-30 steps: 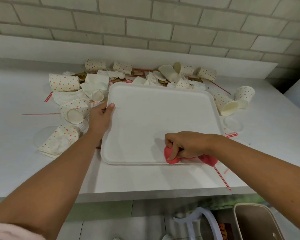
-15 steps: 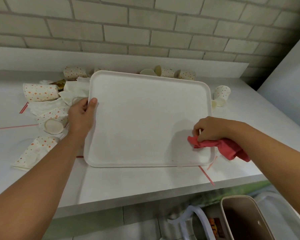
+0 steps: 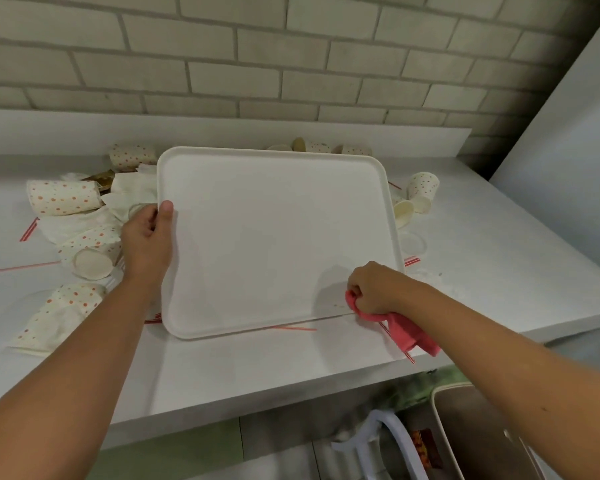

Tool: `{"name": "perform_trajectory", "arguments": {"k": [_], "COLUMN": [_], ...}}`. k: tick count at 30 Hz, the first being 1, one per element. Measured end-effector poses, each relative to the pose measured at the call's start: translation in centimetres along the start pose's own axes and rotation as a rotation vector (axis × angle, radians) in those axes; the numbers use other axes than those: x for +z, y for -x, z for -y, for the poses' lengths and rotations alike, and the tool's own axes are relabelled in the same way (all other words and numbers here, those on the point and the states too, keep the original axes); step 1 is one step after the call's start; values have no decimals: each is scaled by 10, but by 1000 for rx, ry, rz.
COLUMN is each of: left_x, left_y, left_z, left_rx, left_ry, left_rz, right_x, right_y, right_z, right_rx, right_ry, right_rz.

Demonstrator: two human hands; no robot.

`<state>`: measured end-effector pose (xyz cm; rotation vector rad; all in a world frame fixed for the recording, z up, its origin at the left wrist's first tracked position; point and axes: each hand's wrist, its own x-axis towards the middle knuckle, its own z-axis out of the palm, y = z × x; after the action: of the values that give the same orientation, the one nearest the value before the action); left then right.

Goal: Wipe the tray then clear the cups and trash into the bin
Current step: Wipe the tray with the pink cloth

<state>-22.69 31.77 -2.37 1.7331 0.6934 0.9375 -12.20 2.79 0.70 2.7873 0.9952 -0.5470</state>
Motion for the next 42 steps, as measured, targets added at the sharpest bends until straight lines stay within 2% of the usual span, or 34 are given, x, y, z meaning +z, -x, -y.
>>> {"name": "perform_trajectory", "arguments": {"k": [12,16,18,19,21,23,25,29,36,42], "left_x": [-4,-5,-4,-4,-5,-5,-4,-1,7,16], "left_y": [10,17,22,24,27,25,23,18,12,14], "left_z": [-9,-22,-32,-36,-42,-43,-45,-48,-60,-70], "left_rx": [-73,-181,-215,-222,-232,-234,-243,-263,-216,-260], "left_ry": [29,19,28,21,43,108,155,226,302,353], "left_rz": [20,91,129,151,181,193,192,167,150,136], "right_x": [2,-8,-16,-18,-20,-16,-9,3,-9,-11], "right_y": [-6,-1,0,-1,-3,-6,-7,-7,-1,-6], "right_z": [80,63,47,37,18,6,6,30,99,153], "right_rx": [-169,-196,-140,-104,-30,37,77,-9,-265,-496], "right_ry": [-147,-525,-721,-737,-559,-349,-240,-143,-193,-403], "right_rz": [-10,-25,-115,-167,-227,-194,-145,-171,-193,-253]}}
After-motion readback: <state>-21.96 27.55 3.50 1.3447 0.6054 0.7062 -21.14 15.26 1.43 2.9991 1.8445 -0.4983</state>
